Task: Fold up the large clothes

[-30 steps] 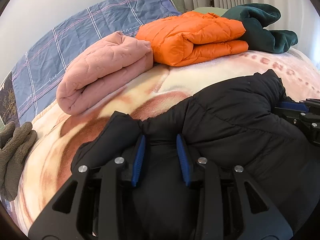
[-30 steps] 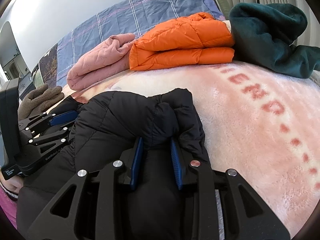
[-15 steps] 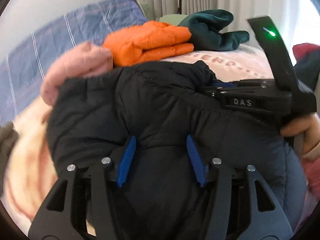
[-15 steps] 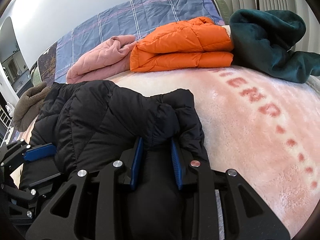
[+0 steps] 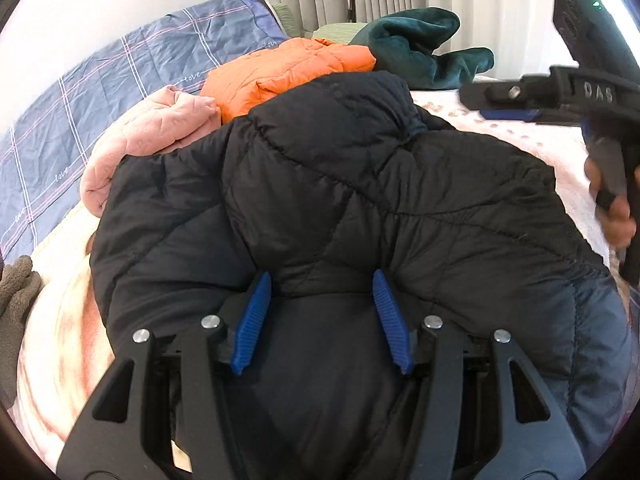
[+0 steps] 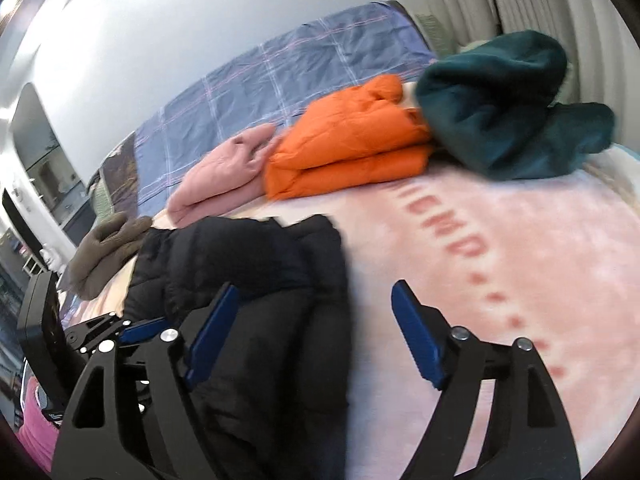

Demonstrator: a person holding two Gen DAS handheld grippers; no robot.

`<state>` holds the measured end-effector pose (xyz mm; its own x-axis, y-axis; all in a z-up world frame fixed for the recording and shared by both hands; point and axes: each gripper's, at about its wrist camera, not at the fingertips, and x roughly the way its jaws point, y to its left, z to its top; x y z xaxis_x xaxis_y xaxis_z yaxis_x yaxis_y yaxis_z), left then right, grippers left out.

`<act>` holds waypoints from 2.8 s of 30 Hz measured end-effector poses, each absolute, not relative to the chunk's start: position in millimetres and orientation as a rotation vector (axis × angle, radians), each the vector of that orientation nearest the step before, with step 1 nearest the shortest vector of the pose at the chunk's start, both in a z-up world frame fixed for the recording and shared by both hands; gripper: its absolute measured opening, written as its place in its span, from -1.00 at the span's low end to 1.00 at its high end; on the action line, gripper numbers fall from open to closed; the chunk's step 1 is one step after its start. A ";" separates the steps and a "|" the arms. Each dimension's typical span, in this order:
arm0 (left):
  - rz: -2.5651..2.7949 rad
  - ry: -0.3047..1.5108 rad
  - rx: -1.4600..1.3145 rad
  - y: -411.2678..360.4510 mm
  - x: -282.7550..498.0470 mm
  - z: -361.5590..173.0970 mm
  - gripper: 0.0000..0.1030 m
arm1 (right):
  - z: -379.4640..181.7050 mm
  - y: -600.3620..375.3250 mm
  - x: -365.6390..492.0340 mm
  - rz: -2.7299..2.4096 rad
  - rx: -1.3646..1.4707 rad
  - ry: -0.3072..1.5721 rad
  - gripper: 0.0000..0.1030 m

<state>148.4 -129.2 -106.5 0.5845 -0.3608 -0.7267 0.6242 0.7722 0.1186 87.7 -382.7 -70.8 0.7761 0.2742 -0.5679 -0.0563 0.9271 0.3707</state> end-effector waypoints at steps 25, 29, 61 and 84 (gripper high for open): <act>-0.611 0.724 0.328 -116.2 145.0 -105.0 0.06 | -125.1 -355.5 123.2 0.543 0.553 0.886 0.14; -0.643 0.729 0.200 -94.3 142.9 -88.5 0.48 | -126.7 -359.0 113.7 0.551 0.586 0.858 -0.06; -0.346 0.538 0.009 121.8 209.7 119.4 0.14 | 75.4 -140.3 278.5 0.901 0.496 0.502 -0.32; 0.264 0.828 0.343 162.8 403.8 -103.4 0.77 | -82.5 30.9 403.7 0.360 -0.271 0.584 0.43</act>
